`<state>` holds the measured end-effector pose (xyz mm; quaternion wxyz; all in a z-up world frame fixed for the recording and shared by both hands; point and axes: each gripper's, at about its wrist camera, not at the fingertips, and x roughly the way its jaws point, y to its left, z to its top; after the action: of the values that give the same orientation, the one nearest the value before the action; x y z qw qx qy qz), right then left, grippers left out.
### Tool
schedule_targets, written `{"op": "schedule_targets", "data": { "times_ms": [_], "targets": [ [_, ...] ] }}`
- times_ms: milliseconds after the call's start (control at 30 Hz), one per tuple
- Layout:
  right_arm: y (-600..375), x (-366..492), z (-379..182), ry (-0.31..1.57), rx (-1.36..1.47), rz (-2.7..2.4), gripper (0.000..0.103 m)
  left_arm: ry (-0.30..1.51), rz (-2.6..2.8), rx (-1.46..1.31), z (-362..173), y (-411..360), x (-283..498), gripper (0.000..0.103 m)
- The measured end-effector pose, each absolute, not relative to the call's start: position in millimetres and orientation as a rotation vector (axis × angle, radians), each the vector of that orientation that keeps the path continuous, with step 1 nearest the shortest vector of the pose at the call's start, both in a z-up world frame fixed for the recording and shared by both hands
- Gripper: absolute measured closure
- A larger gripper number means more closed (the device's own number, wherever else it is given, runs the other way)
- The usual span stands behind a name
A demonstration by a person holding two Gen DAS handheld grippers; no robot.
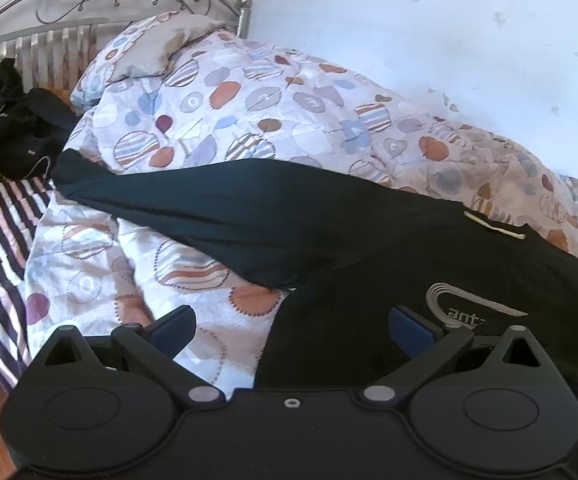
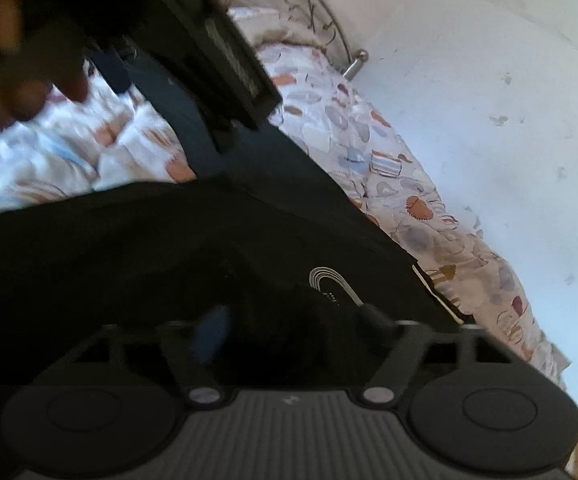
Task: Fold small clothes
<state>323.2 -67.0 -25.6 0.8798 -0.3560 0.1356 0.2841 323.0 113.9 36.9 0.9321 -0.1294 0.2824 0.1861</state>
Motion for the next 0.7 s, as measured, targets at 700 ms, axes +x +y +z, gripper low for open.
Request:
{"op": "schedule_targets", "data": {
  "times_ms": [700],
  "targets": [
    [-327.9, 408.1, -22.5, 0.591, -0.256, -0.096, 0.0, 0.745, 0.319, -0.136, -29.1, 54.1, 385.1, 0.001]
  ]
}}
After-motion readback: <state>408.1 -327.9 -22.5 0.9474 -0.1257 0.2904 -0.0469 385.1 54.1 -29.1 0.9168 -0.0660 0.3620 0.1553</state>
